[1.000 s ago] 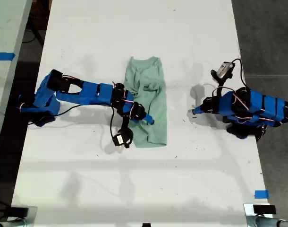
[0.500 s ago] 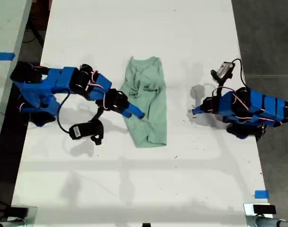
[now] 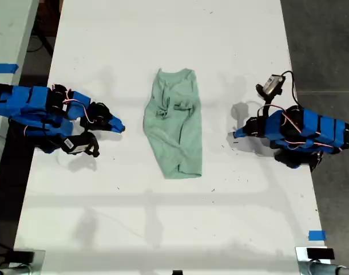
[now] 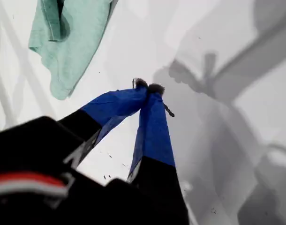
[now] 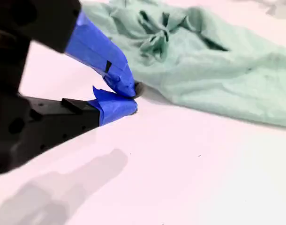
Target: Fold t shirt
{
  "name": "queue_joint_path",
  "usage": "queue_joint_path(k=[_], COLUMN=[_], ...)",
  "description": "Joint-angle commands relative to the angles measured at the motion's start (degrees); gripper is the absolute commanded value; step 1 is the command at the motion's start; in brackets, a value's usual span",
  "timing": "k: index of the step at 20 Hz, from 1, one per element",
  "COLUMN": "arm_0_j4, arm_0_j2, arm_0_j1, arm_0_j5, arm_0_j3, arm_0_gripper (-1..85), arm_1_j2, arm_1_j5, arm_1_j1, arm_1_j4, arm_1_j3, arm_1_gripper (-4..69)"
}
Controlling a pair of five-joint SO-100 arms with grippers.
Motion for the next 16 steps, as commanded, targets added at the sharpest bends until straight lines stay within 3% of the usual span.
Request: queue_joint_path(k=[1,5,8,9,16], arm_0_j4=[-2.6,-3.2,11.4,16.3,16.7], arm_0_j2=[2.5,8.6,30.5,40.2,39.6], arm_0_j1=[-3.0,-11.3,-15.9,-18.9,-20.0], arm_0_j5=[1.4,1.6,-2.3,2.1,3.9], arm_0_j3=[2.5,12.8,17.8,19.7,18.8], arm_0_gripper=[-0.1,-0.1,-0.1,-0.1,-0.1], arm_1_j2=[0.6,0.6,0.6,0.6,0.6], arm_1_j5=[-1.2,-1.0,-0.9,-0.9,-0.9], arm_1_j1=[0.4,0.0,-0.3,-0.4,-0.9], arm_1_j4=[-0.2,-0.2,-0.2,-0.2,-0.2], arm_1_j3=[3.0,3.0,3.0,3.0,3.0], arm_1_gripper=[0.2,0.2,0.2,0.2,0.2])
